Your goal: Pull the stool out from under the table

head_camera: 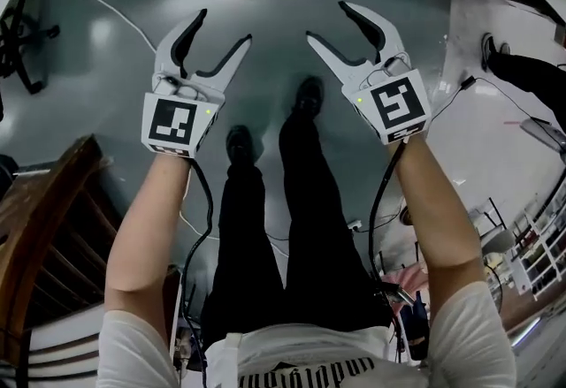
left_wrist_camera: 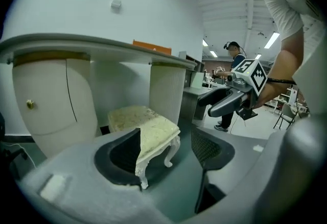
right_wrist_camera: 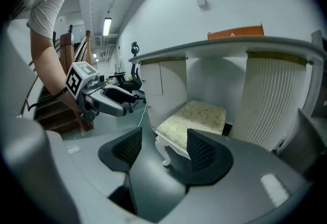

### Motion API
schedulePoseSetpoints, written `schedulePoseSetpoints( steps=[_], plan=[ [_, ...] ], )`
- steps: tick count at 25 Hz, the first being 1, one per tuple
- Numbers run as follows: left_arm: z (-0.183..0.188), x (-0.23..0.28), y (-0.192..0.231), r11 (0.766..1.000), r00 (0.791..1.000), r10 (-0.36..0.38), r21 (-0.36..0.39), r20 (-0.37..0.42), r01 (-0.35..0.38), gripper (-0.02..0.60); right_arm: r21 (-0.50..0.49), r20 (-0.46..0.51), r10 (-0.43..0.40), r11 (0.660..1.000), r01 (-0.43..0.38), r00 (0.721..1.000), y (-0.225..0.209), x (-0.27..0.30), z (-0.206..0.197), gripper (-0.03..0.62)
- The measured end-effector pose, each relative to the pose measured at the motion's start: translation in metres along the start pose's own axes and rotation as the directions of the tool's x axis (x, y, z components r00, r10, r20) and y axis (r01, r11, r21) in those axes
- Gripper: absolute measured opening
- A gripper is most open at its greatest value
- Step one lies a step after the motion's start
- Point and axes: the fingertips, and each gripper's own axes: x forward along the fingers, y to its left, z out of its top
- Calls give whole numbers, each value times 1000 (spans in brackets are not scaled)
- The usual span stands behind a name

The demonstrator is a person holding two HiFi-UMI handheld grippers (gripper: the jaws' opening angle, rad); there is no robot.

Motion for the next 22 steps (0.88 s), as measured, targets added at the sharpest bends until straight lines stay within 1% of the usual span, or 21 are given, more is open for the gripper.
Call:
schedulePoseSetpoints(
  steps=[2,6,10,14,17,20,22],
  plan=[
    [-30,14,12,1000,1000,19,-5,-24,-19,331,8,-14,-24,1000,24,1000,-12,21,-26,289],
    [-78,53,36,997,997,59,-41,-59,-61,345,17,-44,-63,998,64,997,-42,56,-77,324],
    [-125,96,57,997,991,80,-8,-107,-81,356,51,-81,-118,991,122,990,-68,89,-132,328],
    [-154,131,69,994,984,111,0,-137,-112,381,53,-122,-161,984,169,979,-87,115,-175,336],
    [-176,149,74,991,978,130,-19,-161,-135,382,105,-141,-196,972,212,970,-104,131,-198,345],
    [-199,159,83,982,965,169,-45,-199,-182,383,154,-170,-220,957,246,961,-113,142,-219,353],
    [-208,165,88,979,958,185,-43,-221,-199,385,173,-177,-237,948,268,955,-122,147,-227,356]
  ],
)
